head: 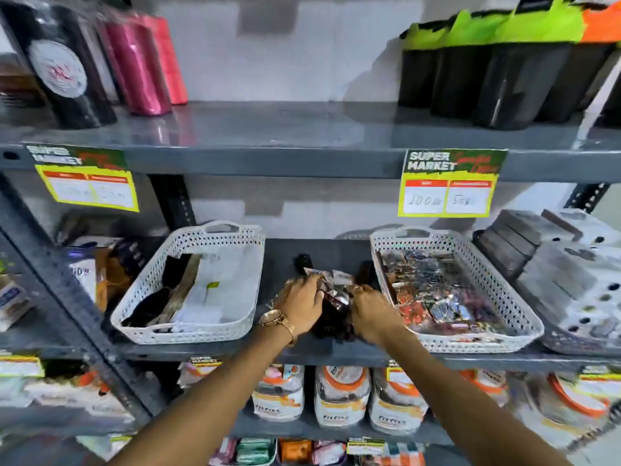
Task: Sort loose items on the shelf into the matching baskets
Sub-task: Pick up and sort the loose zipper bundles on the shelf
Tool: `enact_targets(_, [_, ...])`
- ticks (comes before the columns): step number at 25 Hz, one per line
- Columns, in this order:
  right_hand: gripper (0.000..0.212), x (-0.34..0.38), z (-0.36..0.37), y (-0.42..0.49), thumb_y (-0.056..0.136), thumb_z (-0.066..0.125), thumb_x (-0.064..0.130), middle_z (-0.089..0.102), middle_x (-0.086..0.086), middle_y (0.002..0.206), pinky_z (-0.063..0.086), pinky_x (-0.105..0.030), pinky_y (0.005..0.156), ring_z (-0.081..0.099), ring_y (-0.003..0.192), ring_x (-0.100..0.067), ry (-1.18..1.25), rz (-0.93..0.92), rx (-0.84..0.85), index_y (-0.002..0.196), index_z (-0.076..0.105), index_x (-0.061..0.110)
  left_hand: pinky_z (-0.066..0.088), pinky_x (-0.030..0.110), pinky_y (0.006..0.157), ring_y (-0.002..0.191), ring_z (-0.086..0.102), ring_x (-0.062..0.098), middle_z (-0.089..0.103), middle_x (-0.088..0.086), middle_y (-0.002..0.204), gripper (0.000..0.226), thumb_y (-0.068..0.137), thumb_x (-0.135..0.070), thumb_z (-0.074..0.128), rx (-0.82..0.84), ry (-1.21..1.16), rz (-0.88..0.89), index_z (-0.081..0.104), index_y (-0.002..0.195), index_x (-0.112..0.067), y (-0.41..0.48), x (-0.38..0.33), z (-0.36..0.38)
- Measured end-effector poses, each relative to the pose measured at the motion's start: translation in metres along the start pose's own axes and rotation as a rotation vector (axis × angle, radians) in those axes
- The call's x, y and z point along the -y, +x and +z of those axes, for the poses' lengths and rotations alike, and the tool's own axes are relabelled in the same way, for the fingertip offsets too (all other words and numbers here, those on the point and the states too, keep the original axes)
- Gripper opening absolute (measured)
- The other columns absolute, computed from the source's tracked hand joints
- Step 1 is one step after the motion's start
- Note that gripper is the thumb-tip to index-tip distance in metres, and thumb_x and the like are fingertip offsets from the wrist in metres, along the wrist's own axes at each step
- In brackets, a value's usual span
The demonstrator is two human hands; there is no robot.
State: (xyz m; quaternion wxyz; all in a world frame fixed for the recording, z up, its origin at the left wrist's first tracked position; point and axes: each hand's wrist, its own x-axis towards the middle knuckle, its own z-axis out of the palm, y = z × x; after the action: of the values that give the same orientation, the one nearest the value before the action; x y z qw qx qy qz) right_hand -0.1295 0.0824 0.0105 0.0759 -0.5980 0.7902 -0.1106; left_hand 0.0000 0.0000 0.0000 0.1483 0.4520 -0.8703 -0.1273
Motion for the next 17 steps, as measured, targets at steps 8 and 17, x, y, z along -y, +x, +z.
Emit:
enact_targets(8, [0.037,-0.01,0.034,0.075,0.094,0.04,0.004,0.051,-0.019,0.133,0.049,-0.042,0.095,0.054,0.118,-0.034,-0.026,0.343,0.046,0.13,0.045,0.005,0.047,0.043,0.1,0.119,0.054,0.039,0.055,0.02,0.13,0.061,0.08,-0.029,0.056,0.259,-0.194,-0.307,0.031,0.132,-0.01,0.061,0.025,0.032])
enact_targets(17, [0.043,-0.021,0.056,0.092,0.099,0.033,0.01,0.038,-0.021,0.145,0.037,-0.039,0.105,0.038,0.132,-0.033,0.114,0.468,-0.008,0.14,0.032,-0.002,0.049,0.042,0.097,0.121,0.054,0.037,0.057,0.017,0.13,0.058,0.078,-0.032,0.067,0.255,-0.111,-0.43,0.047,0.124,-0.004,0.081,0.02,0.043])
